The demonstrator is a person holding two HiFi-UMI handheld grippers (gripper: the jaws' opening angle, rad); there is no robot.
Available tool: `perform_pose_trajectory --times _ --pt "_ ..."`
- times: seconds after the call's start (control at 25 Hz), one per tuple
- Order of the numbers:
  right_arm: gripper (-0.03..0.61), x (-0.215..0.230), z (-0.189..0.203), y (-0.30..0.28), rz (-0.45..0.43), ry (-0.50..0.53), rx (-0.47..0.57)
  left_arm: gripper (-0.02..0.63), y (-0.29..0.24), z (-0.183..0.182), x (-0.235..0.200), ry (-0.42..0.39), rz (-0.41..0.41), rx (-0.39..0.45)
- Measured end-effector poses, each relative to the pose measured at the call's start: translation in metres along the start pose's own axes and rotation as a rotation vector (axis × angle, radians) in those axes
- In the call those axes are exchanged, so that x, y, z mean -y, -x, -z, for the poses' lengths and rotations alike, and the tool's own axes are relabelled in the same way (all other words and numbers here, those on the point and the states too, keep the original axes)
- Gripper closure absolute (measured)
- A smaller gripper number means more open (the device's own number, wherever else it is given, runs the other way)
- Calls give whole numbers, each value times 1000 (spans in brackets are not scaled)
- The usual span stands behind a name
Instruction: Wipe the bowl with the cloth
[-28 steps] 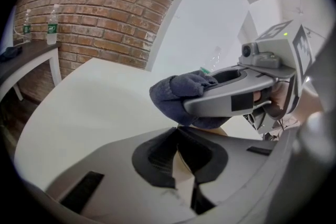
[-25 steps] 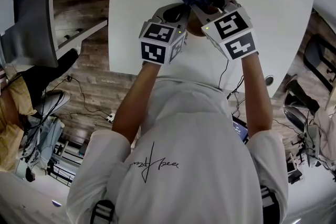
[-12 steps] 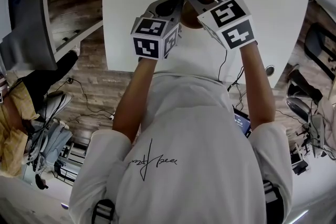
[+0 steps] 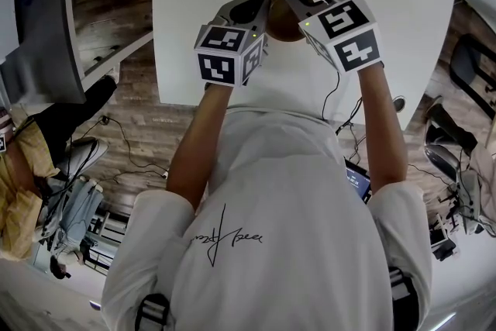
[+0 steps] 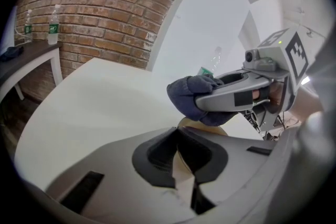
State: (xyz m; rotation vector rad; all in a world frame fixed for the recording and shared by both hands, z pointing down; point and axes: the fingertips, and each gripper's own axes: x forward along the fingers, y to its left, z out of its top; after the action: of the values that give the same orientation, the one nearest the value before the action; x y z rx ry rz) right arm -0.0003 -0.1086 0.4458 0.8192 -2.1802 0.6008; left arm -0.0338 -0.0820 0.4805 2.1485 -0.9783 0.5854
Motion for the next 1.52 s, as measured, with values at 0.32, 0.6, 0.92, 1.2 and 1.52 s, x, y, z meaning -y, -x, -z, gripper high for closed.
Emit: perform_pose_trajectory --times 0.32,0.6,0.92,1.2,1.52 --pt "474 8 6 7 20 -38 14 606 -1 -1 1 -6 -15 1" --pt "474 17 16 21 36 -78 22 606 -1 -2 7 -11 -31 5" --pt "474 22 24 27 38 -133 34 604 -2 -1 7 -13 -42 9" --pt "474 26 31 35 56 -150 37 603 -3 -2 8 -11 -59 20" --pt "474 30 43 42 65 -183 43 601 -4 0 8 -20 -73 23"
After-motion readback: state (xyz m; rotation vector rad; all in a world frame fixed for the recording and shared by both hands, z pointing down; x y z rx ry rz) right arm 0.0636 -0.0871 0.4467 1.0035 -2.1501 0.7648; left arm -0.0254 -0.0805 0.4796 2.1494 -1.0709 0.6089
